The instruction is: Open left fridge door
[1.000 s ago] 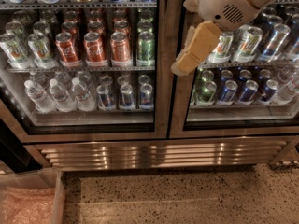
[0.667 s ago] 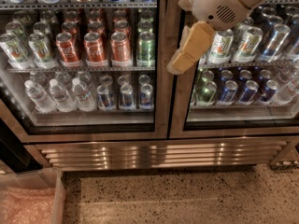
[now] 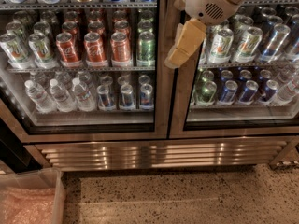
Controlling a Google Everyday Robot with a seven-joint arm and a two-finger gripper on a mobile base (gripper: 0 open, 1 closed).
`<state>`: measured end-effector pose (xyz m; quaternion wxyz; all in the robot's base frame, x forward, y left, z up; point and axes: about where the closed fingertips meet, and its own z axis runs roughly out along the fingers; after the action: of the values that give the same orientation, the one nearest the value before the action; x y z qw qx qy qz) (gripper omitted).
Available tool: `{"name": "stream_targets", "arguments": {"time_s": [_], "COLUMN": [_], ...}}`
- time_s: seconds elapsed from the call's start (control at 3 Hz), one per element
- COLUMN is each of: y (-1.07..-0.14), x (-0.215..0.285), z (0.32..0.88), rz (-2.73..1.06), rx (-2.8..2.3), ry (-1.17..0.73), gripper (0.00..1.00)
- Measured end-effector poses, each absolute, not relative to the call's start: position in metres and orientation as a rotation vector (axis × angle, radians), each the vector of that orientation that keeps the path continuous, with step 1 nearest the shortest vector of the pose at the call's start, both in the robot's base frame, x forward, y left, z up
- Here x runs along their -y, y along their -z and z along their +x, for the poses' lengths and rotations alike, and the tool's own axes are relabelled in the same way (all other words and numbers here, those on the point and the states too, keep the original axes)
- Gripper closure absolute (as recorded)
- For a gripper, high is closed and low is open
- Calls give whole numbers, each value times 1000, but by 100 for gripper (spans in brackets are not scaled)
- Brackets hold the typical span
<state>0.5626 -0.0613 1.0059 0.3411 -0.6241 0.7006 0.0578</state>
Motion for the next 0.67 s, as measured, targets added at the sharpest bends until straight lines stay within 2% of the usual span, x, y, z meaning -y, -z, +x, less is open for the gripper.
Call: {"name": "stream_targets", "arguments": {"time_s": [0.33, 0.67], "y": [-1005, -1011], "x": [63, 86], "z": [562, 564], "rz": [-1627, -1584], "rx": [-1828, -1879], "ry": [-144, -71], "gripper": [0, 0]}}
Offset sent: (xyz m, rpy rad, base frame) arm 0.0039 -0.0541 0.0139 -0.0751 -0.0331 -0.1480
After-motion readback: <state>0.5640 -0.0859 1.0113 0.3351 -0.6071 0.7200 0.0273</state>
